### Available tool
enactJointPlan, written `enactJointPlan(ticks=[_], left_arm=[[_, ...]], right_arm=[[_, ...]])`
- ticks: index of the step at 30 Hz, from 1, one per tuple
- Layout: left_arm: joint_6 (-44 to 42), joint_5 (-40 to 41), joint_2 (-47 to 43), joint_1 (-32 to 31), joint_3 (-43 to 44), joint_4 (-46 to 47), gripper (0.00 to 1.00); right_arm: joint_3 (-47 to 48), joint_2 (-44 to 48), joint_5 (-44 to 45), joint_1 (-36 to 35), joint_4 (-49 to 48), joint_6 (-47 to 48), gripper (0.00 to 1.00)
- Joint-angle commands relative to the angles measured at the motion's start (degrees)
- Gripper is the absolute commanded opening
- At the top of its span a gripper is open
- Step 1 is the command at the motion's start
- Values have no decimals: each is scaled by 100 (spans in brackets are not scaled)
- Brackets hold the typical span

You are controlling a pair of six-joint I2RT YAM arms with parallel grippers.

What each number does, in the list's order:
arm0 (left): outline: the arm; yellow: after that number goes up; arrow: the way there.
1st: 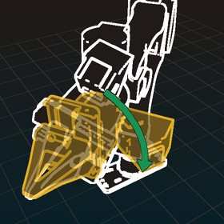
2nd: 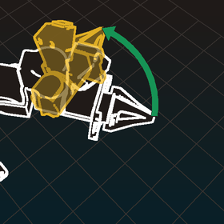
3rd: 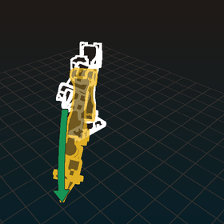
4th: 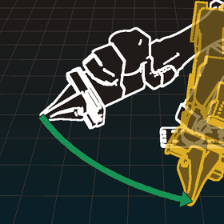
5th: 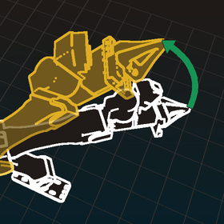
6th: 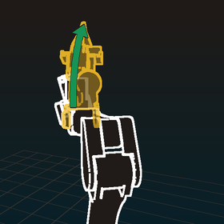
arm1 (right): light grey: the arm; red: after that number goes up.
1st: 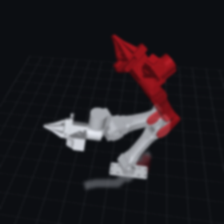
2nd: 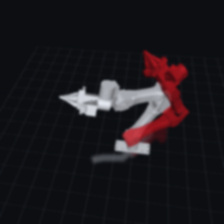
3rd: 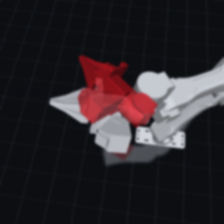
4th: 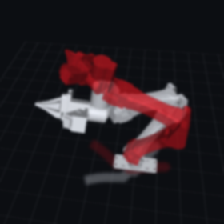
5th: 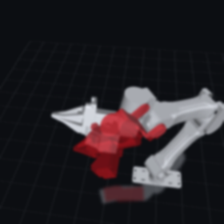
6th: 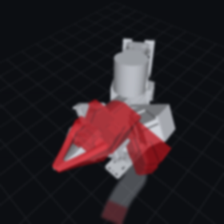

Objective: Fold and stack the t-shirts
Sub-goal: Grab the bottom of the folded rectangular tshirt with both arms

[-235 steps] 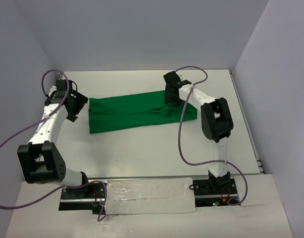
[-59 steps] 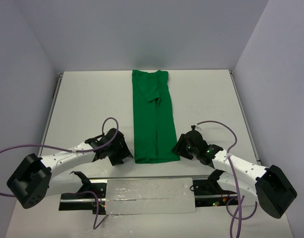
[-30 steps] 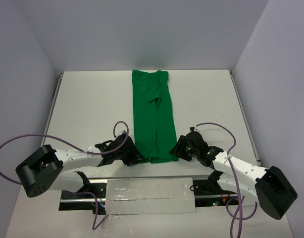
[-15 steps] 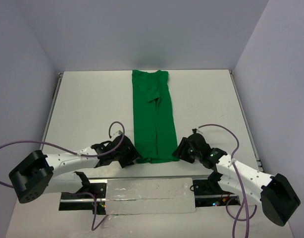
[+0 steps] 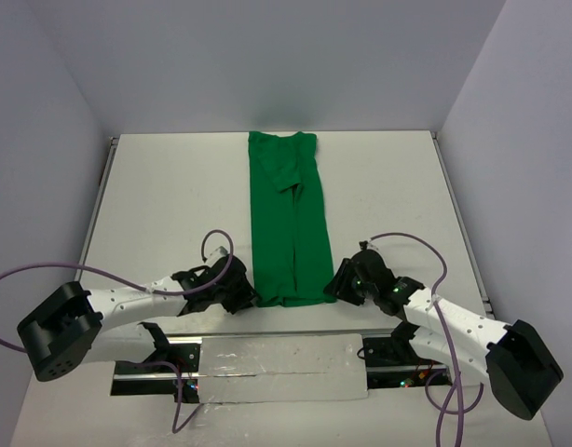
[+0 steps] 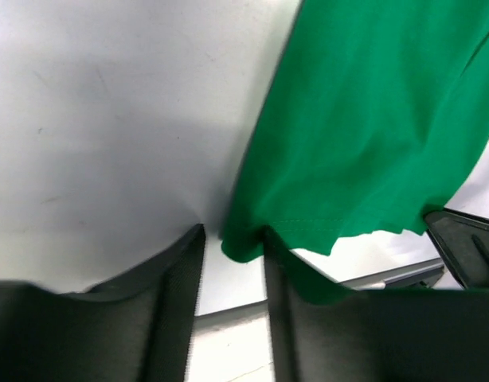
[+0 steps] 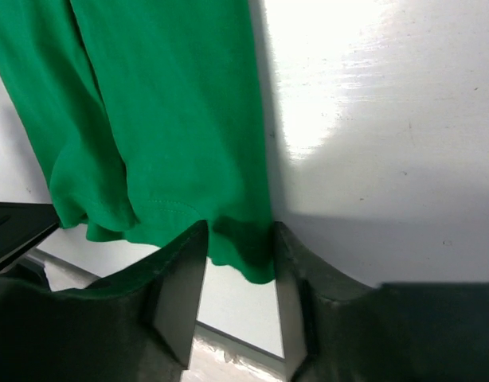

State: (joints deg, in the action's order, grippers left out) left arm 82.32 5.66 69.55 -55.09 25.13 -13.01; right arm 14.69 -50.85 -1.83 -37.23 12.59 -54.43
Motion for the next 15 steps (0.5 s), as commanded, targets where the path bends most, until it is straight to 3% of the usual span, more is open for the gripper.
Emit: enactJointPlan(ticks=[1, 5, 7, 15], left_arm=[[-89, 62, 231, -37, -22, -163, 35], [-96, 32, 137, -37, -66, -153, 12], [-85, 31, 97, -37, -85, -186, 11], [-107, 217, -342, -37, 64, -630, 10]], right_arm=[[-177, -114, 47, 10, 283, 91, 41], [-186, -19, 102, 12, 339, 56, 21], [-188, -13, 119, 12, 347, 50, 10], [-61, 140, 163, 6, 466, 22, 9]])
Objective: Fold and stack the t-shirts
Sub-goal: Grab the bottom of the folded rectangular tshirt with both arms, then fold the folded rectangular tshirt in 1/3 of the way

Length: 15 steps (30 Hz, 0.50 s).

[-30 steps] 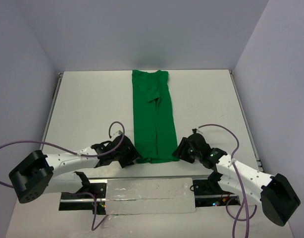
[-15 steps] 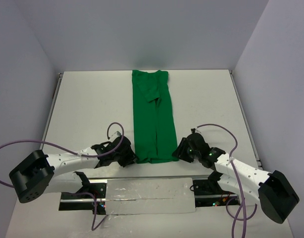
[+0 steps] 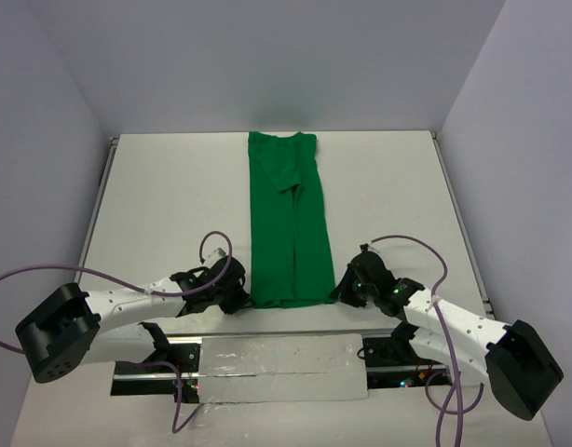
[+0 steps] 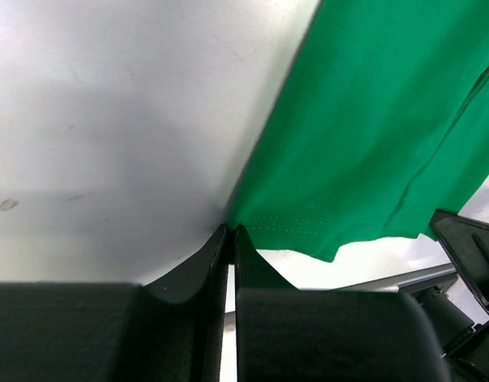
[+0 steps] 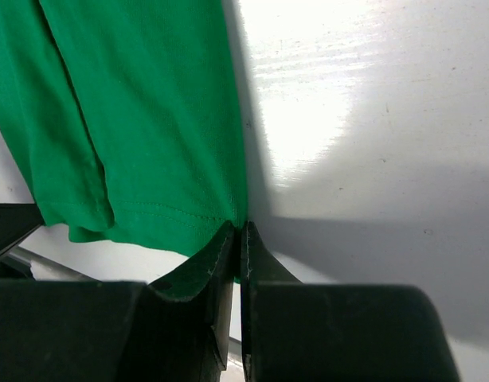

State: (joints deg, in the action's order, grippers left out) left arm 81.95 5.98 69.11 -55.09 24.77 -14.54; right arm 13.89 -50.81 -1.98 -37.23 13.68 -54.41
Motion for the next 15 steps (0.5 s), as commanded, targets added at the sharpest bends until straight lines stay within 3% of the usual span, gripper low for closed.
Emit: enactJointPlan(ticks=[1, 9, 15], left_arm=[[-74, 252, -354, -37, 174, -570, 10], [-397, 832, -398, 142, 1446, -1168, 10], [-976, 854, 495, 824, 2524, -1407, 10]], right_arm=[[63, 171, 180, 13, 393, 18, 9], [1245, 21, 962, 147, 718, 409, 9], [2332, -851, 972, 580, 414, 963, 9]])
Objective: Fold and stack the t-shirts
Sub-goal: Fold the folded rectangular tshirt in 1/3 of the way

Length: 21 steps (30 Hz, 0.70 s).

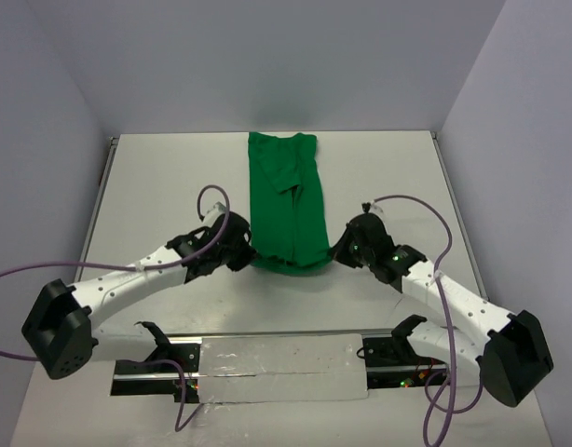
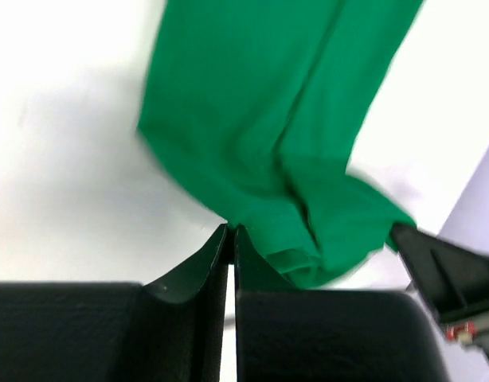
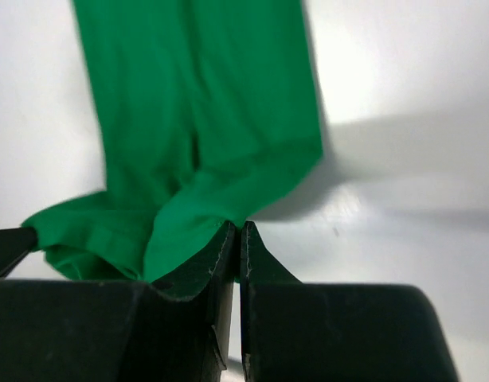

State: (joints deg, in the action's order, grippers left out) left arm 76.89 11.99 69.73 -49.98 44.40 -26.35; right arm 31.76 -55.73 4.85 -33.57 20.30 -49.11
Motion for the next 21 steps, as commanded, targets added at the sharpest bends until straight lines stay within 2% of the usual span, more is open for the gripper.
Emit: enactJointPlan(ticks=[1, 8, 21], left_arm=[[-650, 259, 683, 467, 825, -152, 10], [-1524, -29, 2172, 1276, 2483, -23, 10], [-2211, -521, 4307, 2307, 4440, 127, 10]], right_arm=[[774, -622, 239, 331, -370, 513, 9], [2006, -2081, -92, 845, -811, 857, 9], [4106, -4651, -634, 1387, -1000, 1158, 9]])
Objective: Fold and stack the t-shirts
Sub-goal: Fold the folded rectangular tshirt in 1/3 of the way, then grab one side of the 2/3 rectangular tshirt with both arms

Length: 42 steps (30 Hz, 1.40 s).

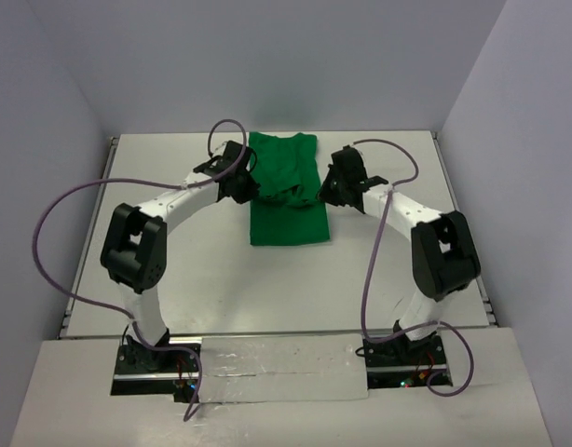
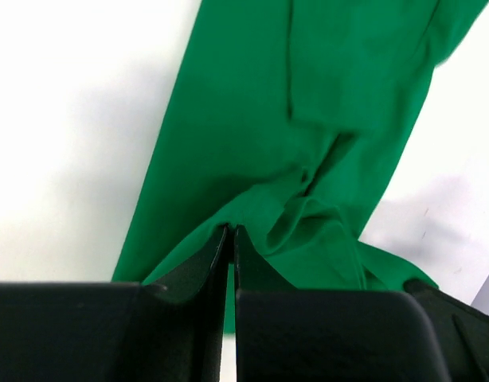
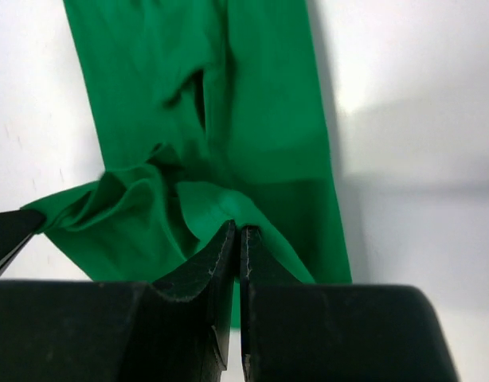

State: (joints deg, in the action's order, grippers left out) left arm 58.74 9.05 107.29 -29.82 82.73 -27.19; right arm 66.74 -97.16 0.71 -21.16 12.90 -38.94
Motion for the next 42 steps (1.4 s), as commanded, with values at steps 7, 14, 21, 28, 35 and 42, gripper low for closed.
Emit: enactJointPlan(ticks=[7, 14, 21, 28, 35, 42], left_arm=[[-719, -256, 1961, 577, 2150, 86, 21], [-773, 286, 1573, 718, 2170, -419, 73], [-563, 651, -413, 649, 578, -253, 77], [-39, -198, -1702, 279, -1467, 698, 67], [792, -1124, -1640, 105, -3346, 2407, 76], [1124, -1087, -1226, 83, -3640, 3090, 71]], right_arm=[[1755, -1790, -480, 360, -226, 200, 33], [1214, -1118, -334, 515, -323, 211, 78], [-163, 478, -287, 569, -348, 177, 79], [-2338, 1882, -1093, 569, -1184, -738, 79], [-3590, 1817, -1737, 551, -2742, -1830, 79], [-3720, 1159, -1774, 552, -3500, -2296, 75]])
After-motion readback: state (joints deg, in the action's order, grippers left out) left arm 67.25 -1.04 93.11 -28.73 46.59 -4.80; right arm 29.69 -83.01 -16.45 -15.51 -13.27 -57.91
